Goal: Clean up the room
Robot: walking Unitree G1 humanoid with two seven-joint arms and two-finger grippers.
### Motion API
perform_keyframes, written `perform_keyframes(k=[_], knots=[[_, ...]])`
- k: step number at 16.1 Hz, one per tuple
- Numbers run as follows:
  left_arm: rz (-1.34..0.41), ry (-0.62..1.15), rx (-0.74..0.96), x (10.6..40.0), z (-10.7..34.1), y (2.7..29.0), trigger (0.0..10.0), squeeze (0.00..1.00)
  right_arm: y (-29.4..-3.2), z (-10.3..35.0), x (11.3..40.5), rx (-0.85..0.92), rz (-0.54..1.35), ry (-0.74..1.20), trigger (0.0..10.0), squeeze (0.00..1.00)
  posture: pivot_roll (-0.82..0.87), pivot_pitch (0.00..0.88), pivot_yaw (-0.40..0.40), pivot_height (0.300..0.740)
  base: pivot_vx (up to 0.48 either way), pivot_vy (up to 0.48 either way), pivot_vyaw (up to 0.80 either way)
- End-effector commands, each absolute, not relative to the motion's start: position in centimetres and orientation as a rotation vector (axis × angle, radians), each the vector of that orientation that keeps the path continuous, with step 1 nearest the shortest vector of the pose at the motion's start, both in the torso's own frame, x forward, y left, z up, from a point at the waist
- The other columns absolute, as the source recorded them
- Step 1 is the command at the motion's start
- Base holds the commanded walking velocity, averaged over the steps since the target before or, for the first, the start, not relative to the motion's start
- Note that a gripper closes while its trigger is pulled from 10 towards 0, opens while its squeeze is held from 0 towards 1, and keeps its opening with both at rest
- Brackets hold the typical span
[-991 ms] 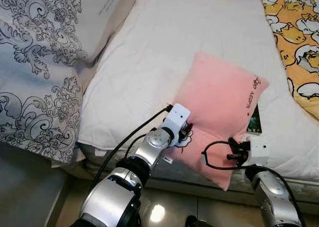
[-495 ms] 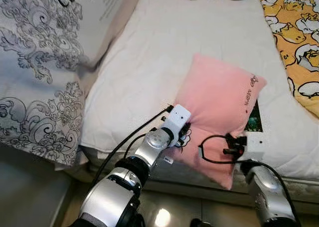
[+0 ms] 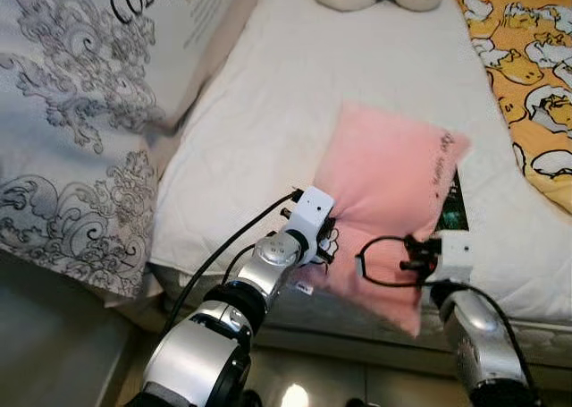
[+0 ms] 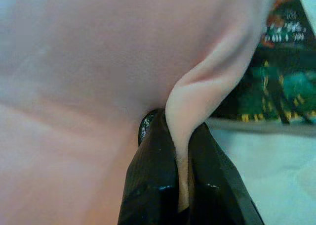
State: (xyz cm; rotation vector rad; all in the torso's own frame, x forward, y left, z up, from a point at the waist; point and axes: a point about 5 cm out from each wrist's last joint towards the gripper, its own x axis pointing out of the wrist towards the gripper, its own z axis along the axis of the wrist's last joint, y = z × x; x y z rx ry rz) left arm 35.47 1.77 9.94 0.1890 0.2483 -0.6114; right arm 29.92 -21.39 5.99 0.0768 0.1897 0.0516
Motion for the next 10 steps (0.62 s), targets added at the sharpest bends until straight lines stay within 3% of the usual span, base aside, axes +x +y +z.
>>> perform_keyframes(k=[1, 3, 5, 8, 9, 10], knots=[[-0.572, 0.203, 0.116, 36.1, 11.0, 2.1, 0.0, 0.00, -22.2, 6.3, 30.2, 0.064, 0.014, 0.184, 10.0, 0.00, 0.02, 0.045, 0.055, 0.740, 0.000, 0.000, 0.00], [-0.537, 0.141, 0.089, 36.9, 12.4, 2.6, 0.0, 0.00, -21.9, 7.0, 30.8, 0.059, 0.017, 0.159, 10.0, 0.00, 0.02, 0.010, 0.066, 0.740, 0.000, 0.000, 0.00], [-0.491, -0.029, 0.029, 38.4, 16.7, 3.5, 0.0, 0.00, -21.3, 11.3, 32.9, 0.016, 0.051, 0.019, 10.0, 0.00, 0.03, 0.000, 0.086, 0.740, 0.000, 0.000, 0.00], [-0.500, -0.122, -0.005, 39.1, 19.3, 3.9, 0.0, 0.00, -21.1, 14.3, 34.2, 0.032, 0.053, -0.077, 10.0, 0.00, 0.04, 0.000, 0.090, 0.740, 0.000, 0.000, 0.00], [-0.509, -0.161, -0.004, 39.2, 20.3, 3.9, 3.8, 0.00, -21.0, 15.2, 34.6, 0.021, 0.067, -0.097, 10.0, 0.00, 0.05, 0.000, 0.090, 0.740, 0.000, 0.000, 0.00], [-0.503, -0.177, -0.021, 39.2, 20.7, 4.1, 9.5, 0.00, -20.9, 15.6, 34.7, 0.021, 0.072, -0.113, 10.0, 0.00, 0.05, 0.000, 0.090, 0.740, 0.000, 0.000, 0.00]])
